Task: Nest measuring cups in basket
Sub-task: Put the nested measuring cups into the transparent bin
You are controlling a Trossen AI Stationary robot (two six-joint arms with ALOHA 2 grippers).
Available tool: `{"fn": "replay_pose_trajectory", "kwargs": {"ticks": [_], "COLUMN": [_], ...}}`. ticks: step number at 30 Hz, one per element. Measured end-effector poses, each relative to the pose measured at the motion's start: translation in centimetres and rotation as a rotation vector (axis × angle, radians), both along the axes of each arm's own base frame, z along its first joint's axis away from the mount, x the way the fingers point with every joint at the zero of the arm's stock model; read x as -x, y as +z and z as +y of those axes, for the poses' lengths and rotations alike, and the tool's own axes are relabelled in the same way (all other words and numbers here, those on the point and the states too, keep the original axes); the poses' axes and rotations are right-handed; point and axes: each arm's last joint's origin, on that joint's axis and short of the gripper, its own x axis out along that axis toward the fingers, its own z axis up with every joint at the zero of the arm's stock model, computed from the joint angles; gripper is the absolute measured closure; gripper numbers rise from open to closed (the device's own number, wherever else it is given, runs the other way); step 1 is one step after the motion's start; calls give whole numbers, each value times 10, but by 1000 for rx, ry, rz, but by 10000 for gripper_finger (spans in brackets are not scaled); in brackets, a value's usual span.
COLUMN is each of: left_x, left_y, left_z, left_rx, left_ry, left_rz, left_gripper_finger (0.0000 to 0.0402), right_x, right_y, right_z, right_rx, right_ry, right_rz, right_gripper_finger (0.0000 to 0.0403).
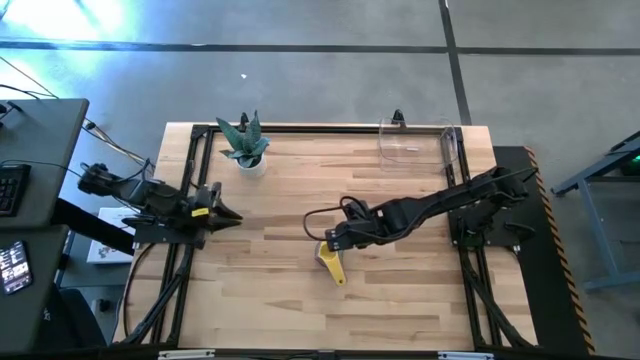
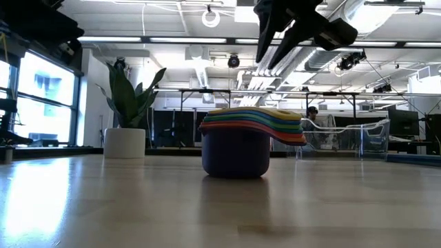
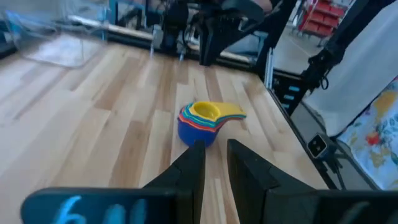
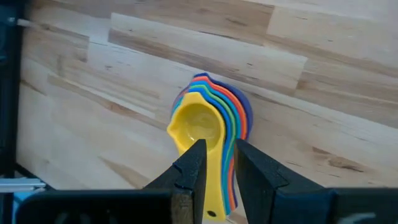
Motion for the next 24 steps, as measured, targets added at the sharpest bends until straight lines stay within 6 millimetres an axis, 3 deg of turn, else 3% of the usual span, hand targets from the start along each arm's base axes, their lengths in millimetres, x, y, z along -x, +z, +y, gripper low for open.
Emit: {"fn": "replay_pose_trajectory", "kwargs": {"ticks": [8, 24], "left_x": [12, 2], "left_y": [-15, -56], "left_z": [5, 3], "left_rx": [-45, -108], "left_ry": [2, 57], "left_rz": [-101, 13], "left_gripper_finger": [344, 344], "right_x": [-4, -15], "right_y": [2, 9], "right_z": [0, 1], "right_rx": [15, 87], "right_ry": [26, 116], "right_rz": [-39, -177], "right_gripper_finger": [330, 330]}}
